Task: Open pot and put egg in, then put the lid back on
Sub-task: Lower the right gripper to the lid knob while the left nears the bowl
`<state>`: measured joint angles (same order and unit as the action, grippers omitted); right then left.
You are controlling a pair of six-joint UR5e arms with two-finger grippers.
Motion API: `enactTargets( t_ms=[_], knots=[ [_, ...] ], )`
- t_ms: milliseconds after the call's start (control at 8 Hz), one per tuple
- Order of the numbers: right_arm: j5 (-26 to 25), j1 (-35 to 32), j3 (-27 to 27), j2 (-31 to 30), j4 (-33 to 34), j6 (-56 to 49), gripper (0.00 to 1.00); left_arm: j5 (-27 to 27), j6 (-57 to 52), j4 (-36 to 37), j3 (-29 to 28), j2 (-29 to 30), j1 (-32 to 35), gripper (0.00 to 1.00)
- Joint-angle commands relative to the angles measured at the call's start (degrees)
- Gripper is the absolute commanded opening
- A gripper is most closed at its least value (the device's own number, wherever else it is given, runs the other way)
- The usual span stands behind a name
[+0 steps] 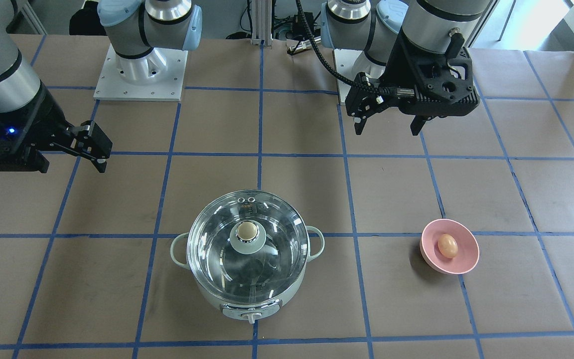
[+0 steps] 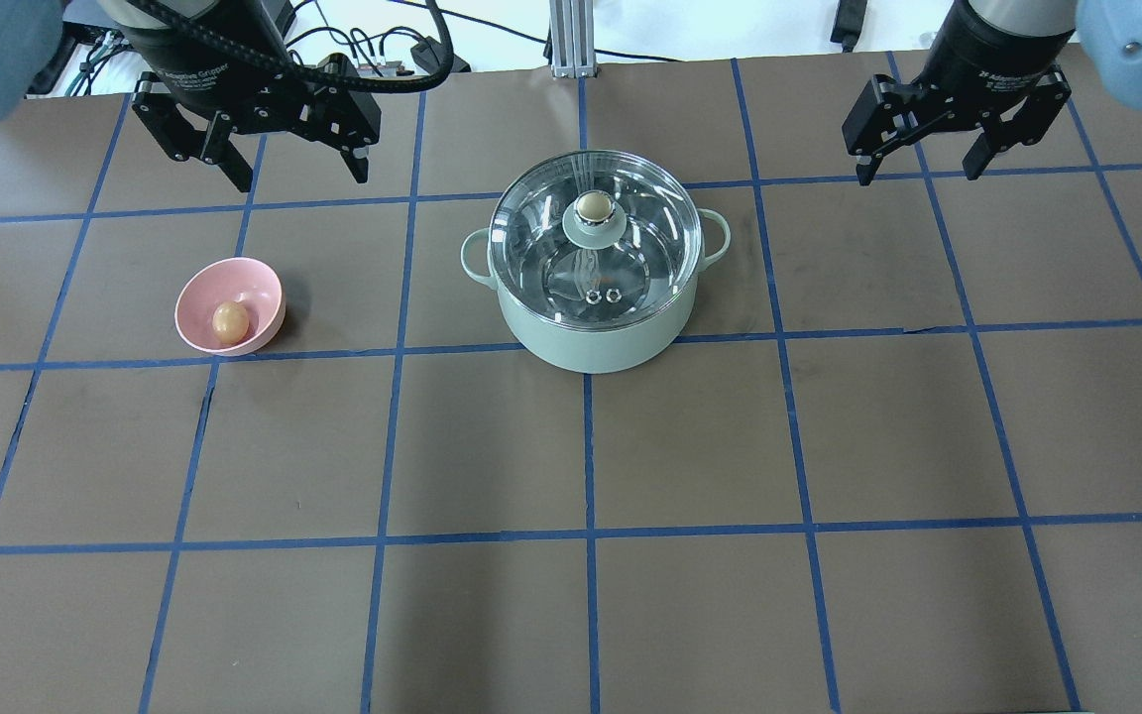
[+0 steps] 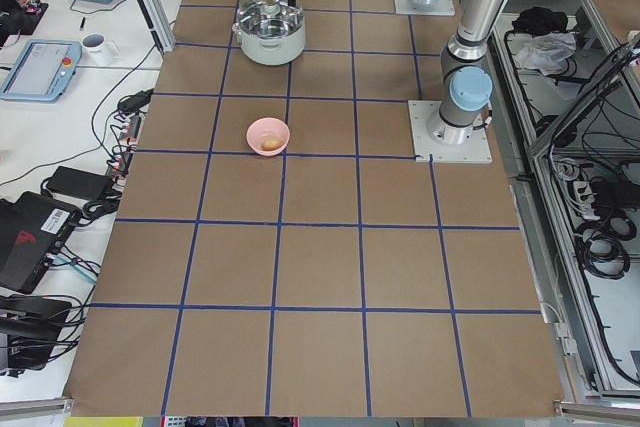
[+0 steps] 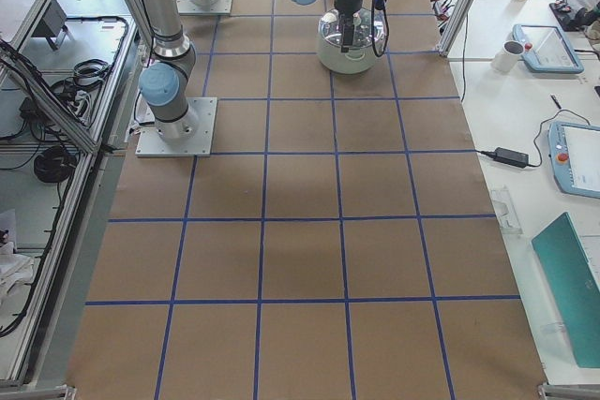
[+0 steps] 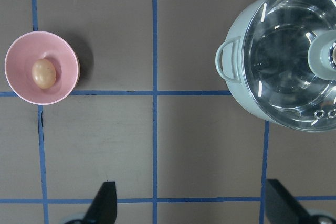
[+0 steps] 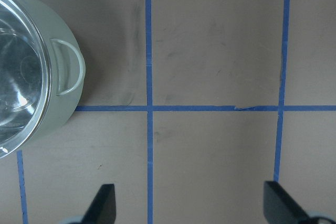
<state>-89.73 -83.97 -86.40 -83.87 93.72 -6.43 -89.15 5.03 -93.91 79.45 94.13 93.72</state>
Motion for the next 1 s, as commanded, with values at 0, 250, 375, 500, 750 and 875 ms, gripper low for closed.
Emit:
enactTargets(
  t_ms=[0,250,375,500,750,875],
  knots=[
    [-0.01,-0.06,0.0,0.11,-0.55,-0.16,1.0,0.29,-0.2,0.04,0.0,0.0,-0.12,1.0],
    [-2.27,-0.06,0.0,0.2,-1.07,-0.59,1.0,-1.54,-0.28,0.04,-0.09,0.18,-0.73,1.0],
    [-7.86,-0.06,0.0,0.81,-0.03,-1.73,1.0,-0.95,-0.55,-0.05,0.0,0.26,-4.91,1.0],
    [-7.4,-0.06,0.35,0.73,2.67,-0.78,1.0,-0.85,-1.42,-0.4,0.0,0.53,-10.43,1.0],
    [1.7,-0.84,1.57,2.39,5.67,5.09,1.0,-1.73,-8.0,0.47,1.39,3.24,-16.01,1.0],
    [2.27,-4.33,2.89,3.96,7.34,7.81,1.0,-2.34,-8.72,1.61,2.88,5.95,-17.33,1.0]
  ],
)
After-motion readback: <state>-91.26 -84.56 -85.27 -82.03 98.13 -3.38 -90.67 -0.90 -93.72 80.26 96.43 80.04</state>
